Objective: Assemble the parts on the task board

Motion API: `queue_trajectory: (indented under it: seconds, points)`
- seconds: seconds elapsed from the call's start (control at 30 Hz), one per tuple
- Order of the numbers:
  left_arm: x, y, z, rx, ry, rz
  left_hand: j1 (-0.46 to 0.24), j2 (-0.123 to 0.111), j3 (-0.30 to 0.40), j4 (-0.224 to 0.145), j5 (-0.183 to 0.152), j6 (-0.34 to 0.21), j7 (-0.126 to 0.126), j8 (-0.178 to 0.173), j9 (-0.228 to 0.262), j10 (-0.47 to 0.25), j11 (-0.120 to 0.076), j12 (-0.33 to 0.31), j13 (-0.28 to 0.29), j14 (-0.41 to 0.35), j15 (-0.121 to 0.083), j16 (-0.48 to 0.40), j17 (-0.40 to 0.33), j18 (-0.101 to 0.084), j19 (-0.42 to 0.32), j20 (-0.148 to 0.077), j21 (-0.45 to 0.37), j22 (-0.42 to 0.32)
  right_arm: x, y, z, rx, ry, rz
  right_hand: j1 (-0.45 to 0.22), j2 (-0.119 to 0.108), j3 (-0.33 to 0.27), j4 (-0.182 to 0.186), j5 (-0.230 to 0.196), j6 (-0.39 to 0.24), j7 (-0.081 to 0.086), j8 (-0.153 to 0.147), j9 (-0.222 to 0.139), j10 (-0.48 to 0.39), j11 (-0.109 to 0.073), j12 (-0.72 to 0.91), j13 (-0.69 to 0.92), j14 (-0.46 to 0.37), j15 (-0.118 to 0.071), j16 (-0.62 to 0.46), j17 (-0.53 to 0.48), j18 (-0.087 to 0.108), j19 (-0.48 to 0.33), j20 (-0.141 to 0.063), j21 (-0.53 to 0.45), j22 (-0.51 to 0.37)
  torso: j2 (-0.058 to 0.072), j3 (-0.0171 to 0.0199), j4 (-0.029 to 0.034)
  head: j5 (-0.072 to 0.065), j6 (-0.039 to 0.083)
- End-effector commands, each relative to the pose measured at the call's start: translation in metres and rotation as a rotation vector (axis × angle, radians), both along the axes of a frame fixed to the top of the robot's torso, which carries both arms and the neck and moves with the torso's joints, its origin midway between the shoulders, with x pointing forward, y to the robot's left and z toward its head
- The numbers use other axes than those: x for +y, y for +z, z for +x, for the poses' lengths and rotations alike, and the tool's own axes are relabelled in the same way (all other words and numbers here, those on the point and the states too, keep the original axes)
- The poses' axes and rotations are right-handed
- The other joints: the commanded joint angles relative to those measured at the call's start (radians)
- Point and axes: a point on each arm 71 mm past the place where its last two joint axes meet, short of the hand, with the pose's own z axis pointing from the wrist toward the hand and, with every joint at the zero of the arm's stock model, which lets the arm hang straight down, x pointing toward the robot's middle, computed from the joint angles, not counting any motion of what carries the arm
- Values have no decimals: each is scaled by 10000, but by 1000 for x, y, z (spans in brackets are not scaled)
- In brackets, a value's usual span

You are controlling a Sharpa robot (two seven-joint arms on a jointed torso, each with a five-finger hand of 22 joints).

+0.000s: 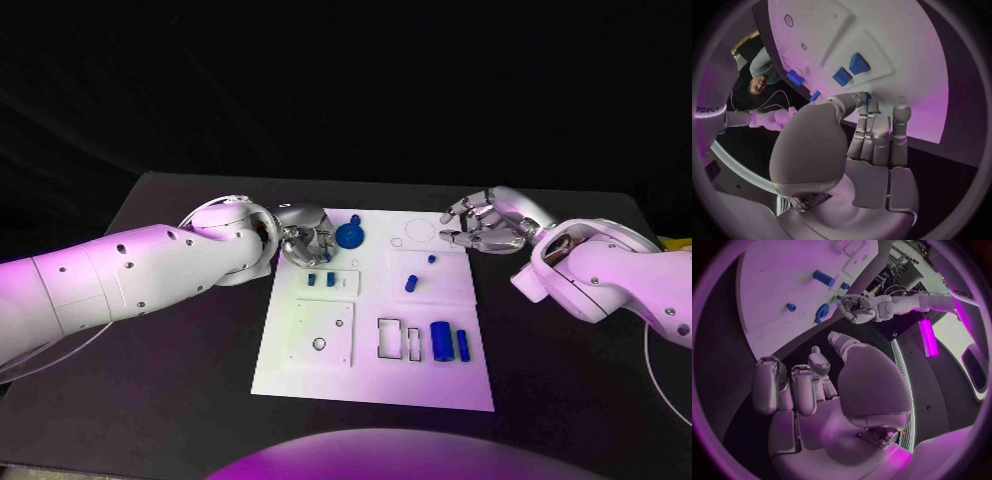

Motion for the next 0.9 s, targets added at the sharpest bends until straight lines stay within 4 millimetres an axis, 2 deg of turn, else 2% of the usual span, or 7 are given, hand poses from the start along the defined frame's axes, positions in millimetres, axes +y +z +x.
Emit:
queue_trajectory:
  seconds: [0.03, 0.2, 0.37, 0.77, 0.9]
  points:
    - [-1, -3, -2, 240, -137, -77, -97, -37, 23, 49, 21, -111, 36, -102, -25, -29, 72, -101, -20, -82, 18, -51, -71, -37, -70, 9, -80, -32, 1, 0, 0, -81, 68, -56, -26, 58, 0, 39, 66, -48, 15, 24, 13, -40, -10, -64, -9, 500, -60, -36, 351, 169, -65, 17, -53, 975, -3, -3, 10, -2, 24]
    - [0, -3, -1, 216, -111, -119, -167, -94, 60, 60, 25, -265, 63, -243, -71, -147, 112, -228, -42, -186, 51, -108, -255, -18, -158, 37, -163, -123, 1, 0, 0, -92, 60, -61, -26, 58, 0, 39, 66, -48, 15, 24, 13, -40, -10, -64, -9, 500, -60, -36, 351, 169, -65, 17, -53, 975, 5, -4, 1, 18, 21]
    - [0, -3, -1, 167, -65, -132, -242, -222, 114, 29, 22, -839, 23, -665, -251, -372, 182, -400, -53, -412, 112, -224, -653, 13, -285, 98, -305, -267, 1, 0, 0, -95, 54, -65, -26, 58, 0, 39, 66, -48, 15, 24, 13, -40, -10, -64, -9, 500, -60, -36, 351, 169, -65, 17, -53, 975, 3, -5, 2, 28, 27]
    - [3, -3, 0, 92, 52, -106, -282, -242, 113, 32, 22, -861, 58, -714, -278, -538, 241, -505, -79, -510, 154, -284, -862, 30, -358, 128, -376, -351, 0, 0, 0, -94, 46, -69, -26, 58, 0, 39, 66, -48, 15, 24, 13, -40, -10, -64, -9, 500, -60, -36, 351, 169, -65, 17, -53, 975, 10, -8, -1, 28, 25]
    - [4, -3, 0, 85, 72, -101, -306, -269, 74, -5, 16, -812, 48, -736, -297, -845, 346, -586, -93, -806, 244, -478, -1357, 86, -634, 197, -592, -611, 0, 0, 0, -84, 32, -77, -26, 58, 0, 39, 66, -48, 15, 24, 13, -40, -10, -64, -9, 500, -60, -36, 351, 169, -65, 17, -53, 975, 8, -7, 2, 26, 27]
